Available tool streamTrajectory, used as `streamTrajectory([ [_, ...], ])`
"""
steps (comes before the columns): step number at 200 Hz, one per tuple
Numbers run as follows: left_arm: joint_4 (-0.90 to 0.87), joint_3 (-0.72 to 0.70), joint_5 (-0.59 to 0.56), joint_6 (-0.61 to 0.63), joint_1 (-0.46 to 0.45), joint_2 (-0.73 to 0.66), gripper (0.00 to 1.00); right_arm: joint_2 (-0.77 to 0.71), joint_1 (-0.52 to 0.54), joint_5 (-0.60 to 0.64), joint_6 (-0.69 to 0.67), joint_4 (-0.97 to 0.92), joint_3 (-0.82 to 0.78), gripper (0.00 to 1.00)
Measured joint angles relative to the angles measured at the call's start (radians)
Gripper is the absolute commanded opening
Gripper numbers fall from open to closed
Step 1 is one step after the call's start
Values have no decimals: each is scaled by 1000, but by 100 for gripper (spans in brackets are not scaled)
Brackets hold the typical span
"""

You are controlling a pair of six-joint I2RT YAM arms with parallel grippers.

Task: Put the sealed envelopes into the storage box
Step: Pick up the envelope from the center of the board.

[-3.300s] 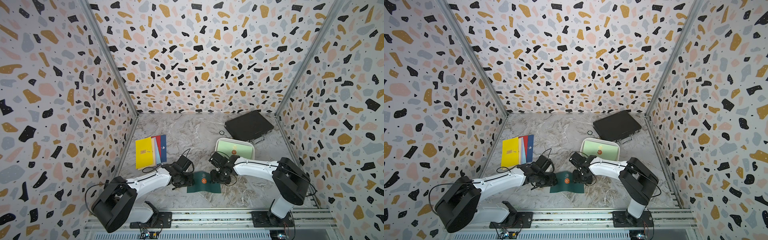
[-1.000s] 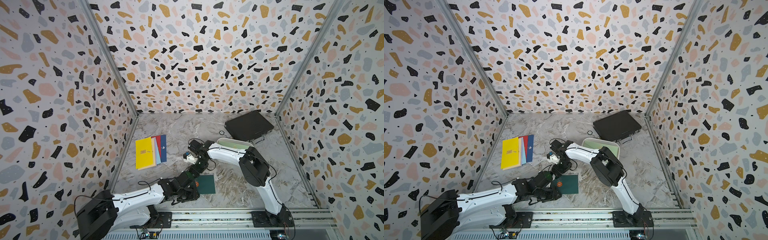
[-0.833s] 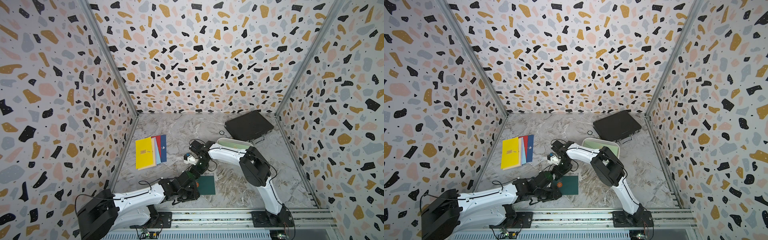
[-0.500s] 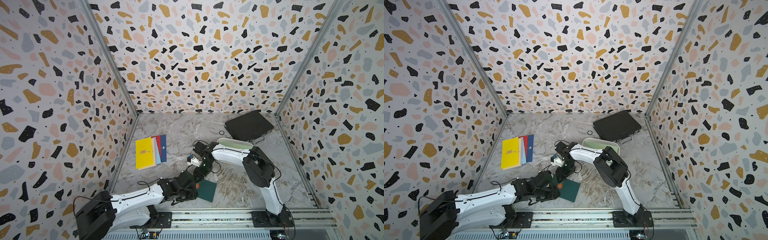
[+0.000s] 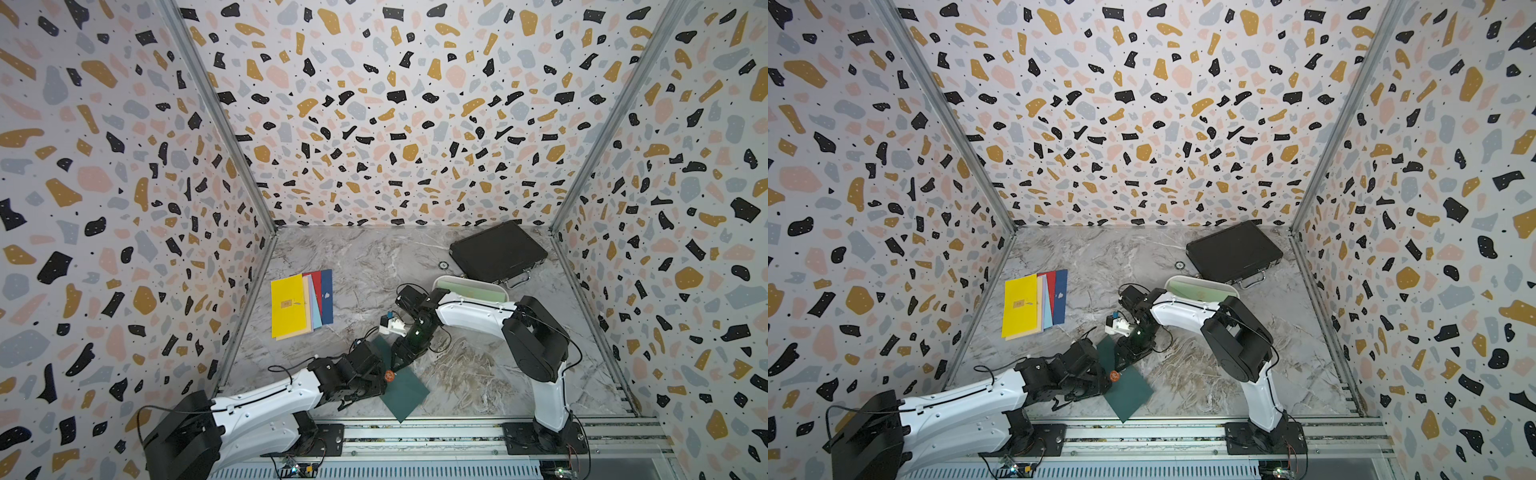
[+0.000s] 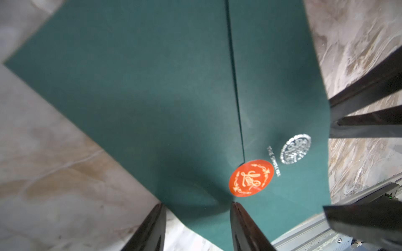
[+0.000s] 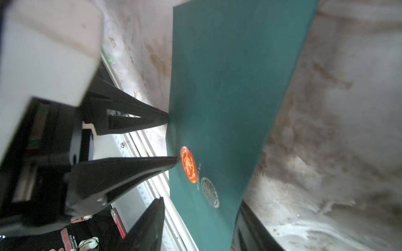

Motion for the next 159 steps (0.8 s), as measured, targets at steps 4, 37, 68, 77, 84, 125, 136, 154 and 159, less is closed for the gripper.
streamTrajectory([
  [4, 0, 0, 0, 0, 0, 0, 52, 0, 0, -6, 7, 9, -3, 50],
  [37, 0, -2, 0, 0, 0, -2, 53, 0, -3, -27, 42, 55, -18, 35],
  [68, -6, -9, -3, 1, 1, -26, 59, 0, -4, -14, 46, 64, -19, 8],
  [77, -15, -9, -6, 1, 1, -38, 61, 0, -5, -9, 46, 61, -19, 1],
  [84, -28, -9, -11, 5, 2, -51, 62, 0, -6, -4, 39, 52, -16, 0],
  [125, -181, 34, -80, 31, 5, -174, 66, -30, -22, 113, -53, -106, 84, 0],
  [136, -224, 62, -105, 41, 5, -212, 67, -49, -30, 180, -88, -175, 142, 0],
  [154, -276, 104, -143, 56, 6, -270, 68, -84, -41, 318, -150, -305, 268, 0],
  [159, -288, 113, -151, 60, 6, -281, 68, -92, -44, 356, -168, -339, 309, 0],
])
